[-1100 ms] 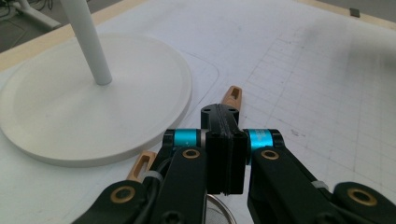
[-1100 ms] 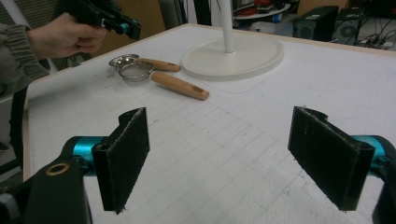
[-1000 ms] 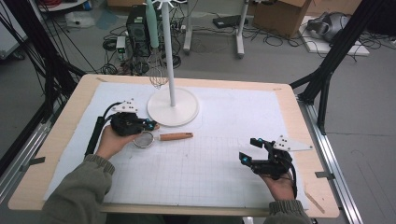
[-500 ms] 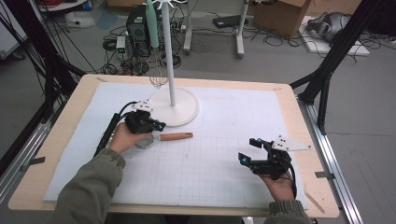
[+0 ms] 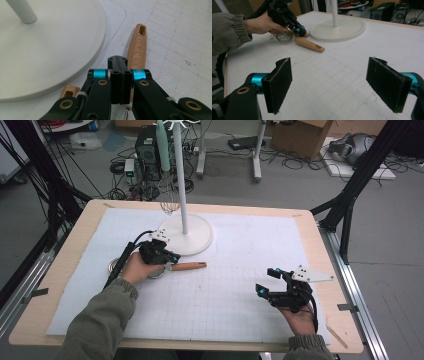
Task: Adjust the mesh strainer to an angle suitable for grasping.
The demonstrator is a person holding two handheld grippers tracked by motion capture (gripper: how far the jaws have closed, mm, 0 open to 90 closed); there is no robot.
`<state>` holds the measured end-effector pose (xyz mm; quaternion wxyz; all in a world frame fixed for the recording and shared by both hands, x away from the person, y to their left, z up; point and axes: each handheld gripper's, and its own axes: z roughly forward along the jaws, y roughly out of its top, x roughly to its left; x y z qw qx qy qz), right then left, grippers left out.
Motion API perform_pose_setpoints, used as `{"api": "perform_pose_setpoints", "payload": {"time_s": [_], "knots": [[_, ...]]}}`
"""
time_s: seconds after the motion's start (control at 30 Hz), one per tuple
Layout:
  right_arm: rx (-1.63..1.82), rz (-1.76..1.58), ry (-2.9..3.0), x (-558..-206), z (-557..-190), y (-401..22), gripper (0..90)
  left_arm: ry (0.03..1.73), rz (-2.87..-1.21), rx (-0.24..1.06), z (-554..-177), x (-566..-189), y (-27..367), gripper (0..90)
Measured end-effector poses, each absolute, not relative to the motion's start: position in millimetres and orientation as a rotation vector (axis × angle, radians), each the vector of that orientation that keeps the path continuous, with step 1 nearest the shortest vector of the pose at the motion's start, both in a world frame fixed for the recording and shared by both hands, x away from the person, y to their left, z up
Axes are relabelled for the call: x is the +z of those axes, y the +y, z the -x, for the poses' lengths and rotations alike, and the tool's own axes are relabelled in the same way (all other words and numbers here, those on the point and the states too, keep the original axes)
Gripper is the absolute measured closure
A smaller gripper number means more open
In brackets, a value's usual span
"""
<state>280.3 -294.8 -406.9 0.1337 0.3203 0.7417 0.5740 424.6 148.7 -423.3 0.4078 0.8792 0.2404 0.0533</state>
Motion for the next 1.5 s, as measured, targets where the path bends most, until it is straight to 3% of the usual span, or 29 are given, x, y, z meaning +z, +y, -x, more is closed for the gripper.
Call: {"api": "perform_pose_setpoints", "payload": {"time_s": [1.5], "knots": [[1.676,-0.936,2.143,-406.1,-278.9,-295.7,19.7,0.565,-2.331,0.097,-422.7,-423.3,145.9,89.6]]}}
